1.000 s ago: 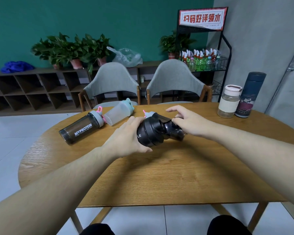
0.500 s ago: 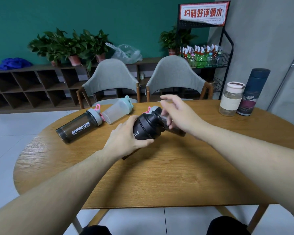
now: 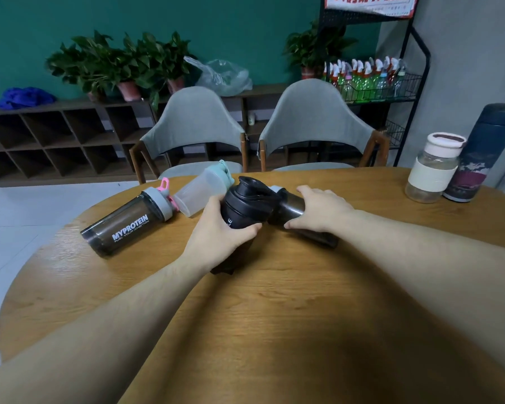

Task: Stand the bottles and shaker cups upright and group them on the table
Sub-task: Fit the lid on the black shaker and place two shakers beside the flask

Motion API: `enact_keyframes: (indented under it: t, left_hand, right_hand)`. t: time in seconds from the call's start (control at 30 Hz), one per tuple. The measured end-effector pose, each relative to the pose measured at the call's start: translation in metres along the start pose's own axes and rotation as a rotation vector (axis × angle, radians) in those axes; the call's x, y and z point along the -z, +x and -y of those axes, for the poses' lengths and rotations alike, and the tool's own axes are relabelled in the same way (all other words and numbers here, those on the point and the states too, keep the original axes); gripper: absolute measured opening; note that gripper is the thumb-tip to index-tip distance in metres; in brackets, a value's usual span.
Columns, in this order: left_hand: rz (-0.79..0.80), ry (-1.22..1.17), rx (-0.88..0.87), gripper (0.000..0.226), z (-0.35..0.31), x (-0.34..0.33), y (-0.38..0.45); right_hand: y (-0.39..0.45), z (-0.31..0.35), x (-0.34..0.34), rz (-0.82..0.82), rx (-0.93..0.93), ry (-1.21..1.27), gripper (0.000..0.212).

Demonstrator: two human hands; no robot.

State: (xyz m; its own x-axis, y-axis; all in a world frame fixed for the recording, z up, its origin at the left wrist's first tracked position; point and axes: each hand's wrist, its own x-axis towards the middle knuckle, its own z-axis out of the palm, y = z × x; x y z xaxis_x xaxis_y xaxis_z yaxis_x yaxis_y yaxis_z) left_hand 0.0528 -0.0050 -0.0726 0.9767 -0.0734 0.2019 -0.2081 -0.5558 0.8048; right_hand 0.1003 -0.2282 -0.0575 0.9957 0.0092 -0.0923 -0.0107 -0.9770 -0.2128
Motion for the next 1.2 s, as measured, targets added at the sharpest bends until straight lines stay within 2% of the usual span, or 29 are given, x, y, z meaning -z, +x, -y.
enact_keyframes:
  t: [0.13,0.27,0.53,0.87,0.97,1.2]
  left_hand:
    - [-0.017,-0.037,0.018,0.073,0.003,-0.002,0.013]
    - [-0.036,-0.097,0.032,0.07,0.002,-0.006,0.022]
    - [-0.055,-0.21,0.035,0.069,-0.027,-0.025,0.029]
    - [-0.01,-0.324,0.026,0.079,-0.101,-0.089,0.039]
    - [0.039,-0.344,0.01,0.08,-0.123,-0.12,0.04]
    - [0.157,-0.433,0.016,0.08,-0.17,-0.202,0.045]
  right_hand:
    - [0.018,0.009,-0.012,0.069,0.001,0.018,0.101]
    - [0.024,0.009,-0.019,0.03,0.024,0.042,0.092]
    - [0.006,-0.032,0.004,-0.138,-0.089,0.481,0.103]
    - [-0.043,-0.136,0.038,-0.274,-0.218,0.876,0.083]
    - [-0.057,-0.174,0.044,-0.317,-0.257,0.907,0.089]
    - [-0.085,-0.262,0.058,-0.456,-0.315,0.921,0.083]
